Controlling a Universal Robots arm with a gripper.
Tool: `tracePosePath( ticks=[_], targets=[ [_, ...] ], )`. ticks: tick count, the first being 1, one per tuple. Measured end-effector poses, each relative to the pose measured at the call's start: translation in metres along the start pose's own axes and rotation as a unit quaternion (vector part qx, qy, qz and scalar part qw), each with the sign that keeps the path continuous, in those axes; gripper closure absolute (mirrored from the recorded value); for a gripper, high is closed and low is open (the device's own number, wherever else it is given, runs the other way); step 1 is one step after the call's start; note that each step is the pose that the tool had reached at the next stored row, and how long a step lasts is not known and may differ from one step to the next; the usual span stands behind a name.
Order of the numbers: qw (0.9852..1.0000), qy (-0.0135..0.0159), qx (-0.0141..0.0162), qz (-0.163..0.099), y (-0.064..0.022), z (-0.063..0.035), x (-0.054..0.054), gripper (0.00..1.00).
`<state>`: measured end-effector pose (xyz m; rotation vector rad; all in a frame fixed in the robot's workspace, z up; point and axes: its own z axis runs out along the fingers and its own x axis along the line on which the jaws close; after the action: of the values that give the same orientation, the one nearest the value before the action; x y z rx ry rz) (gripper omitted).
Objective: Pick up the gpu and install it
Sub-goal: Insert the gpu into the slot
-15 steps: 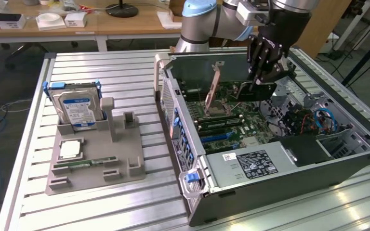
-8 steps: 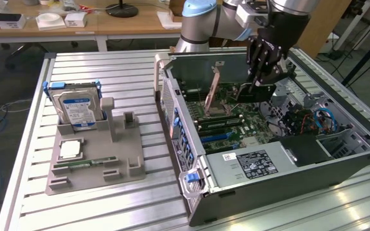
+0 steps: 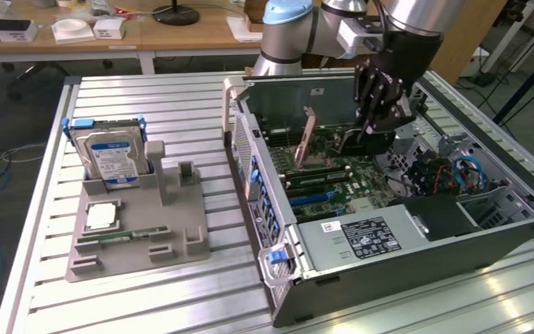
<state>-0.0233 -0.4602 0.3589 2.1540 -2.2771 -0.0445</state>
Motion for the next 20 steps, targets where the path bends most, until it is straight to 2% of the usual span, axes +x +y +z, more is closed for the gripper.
tracePosePath(
  ticks=[3, 7, 13, 20],
  targets=[
    [1.0000, 0.0000, 0.0000, -0.001, 0.0008, 0.0051, 0.001, 0.74],
    [1.0000, -0.0009, 0.0004, -0.001, 0.0010, 0.0054, 0.001, 0.74],
    [0.9999, -0.0013, 0.0110, -0.007, 0.0040, 0.0100, 0.001, 0.74],
    [0.9999, -0.0013, 0.0110, -0.013, 0.0163, 0.0228, 0.002, 0.74]
  ],
)
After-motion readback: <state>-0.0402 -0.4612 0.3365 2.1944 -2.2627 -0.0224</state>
